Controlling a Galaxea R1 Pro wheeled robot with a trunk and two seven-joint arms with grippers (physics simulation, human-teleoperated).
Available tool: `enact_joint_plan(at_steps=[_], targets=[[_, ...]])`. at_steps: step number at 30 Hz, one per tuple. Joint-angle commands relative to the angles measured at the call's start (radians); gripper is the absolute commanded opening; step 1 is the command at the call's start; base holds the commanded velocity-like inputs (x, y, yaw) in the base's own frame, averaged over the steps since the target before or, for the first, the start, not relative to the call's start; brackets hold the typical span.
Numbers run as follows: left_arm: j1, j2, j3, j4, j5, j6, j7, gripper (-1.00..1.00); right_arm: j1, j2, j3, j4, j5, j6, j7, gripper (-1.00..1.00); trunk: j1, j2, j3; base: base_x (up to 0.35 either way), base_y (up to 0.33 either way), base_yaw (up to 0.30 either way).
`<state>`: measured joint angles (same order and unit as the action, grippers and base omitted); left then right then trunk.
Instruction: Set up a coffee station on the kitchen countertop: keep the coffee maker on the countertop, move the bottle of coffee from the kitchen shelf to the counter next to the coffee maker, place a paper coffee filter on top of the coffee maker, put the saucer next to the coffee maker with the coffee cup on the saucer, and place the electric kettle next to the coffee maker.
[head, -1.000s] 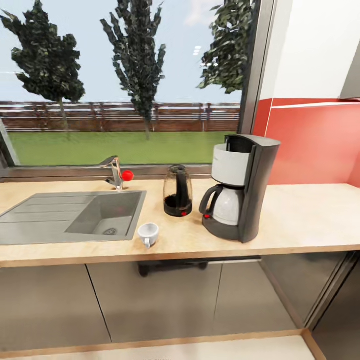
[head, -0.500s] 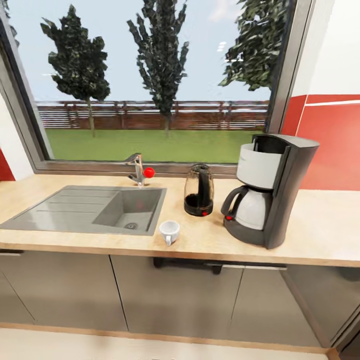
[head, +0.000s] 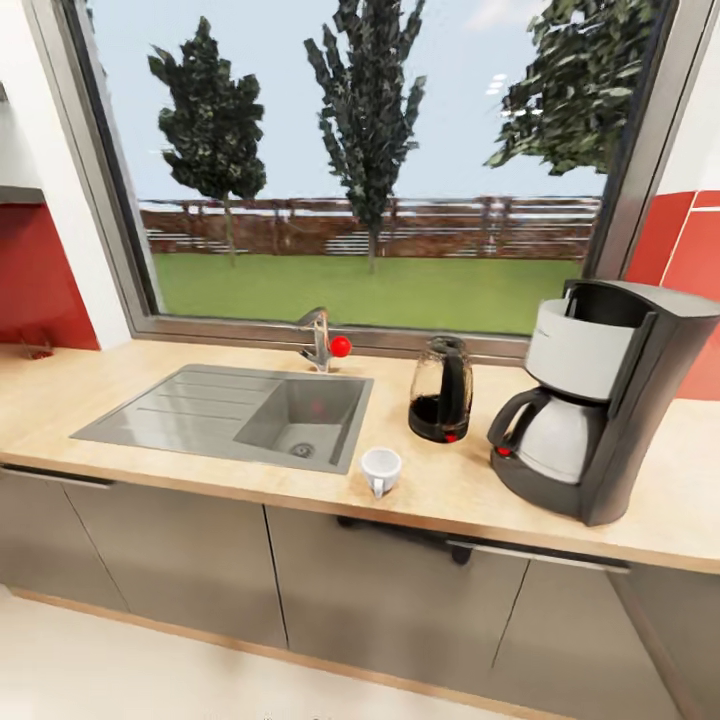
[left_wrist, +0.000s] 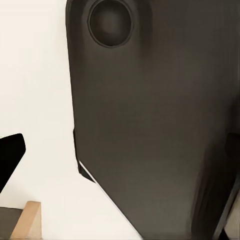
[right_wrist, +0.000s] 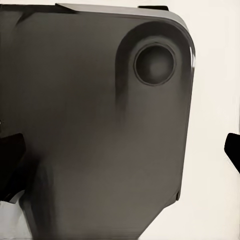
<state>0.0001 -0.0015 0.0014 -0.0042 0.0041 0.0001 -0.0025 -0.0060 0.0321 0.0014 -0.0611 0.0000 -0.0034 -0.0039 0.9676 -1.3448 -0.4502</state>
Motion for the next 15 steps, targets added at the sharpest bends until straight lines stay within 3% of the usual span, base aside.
enact_joint_plan(at_steps=[1,15], targets=[[0.0,0.0,0.0,0.0,0.0,0.0,0.0,1.0,0.0,0.0,0.0,0.0,0.0,-0.001,0.0,1.0,-0.004,0.007,0.002,0.0,0.0,0.26],[0.0,0.0,0.0,-0.001,0.024,0.0,0.002,1.0,0.0,0.0,0.0,0.0,0.0,-0.001,-0.001,1.0,-0.058,0.105,0.036,0.0,0.0,0.26]])
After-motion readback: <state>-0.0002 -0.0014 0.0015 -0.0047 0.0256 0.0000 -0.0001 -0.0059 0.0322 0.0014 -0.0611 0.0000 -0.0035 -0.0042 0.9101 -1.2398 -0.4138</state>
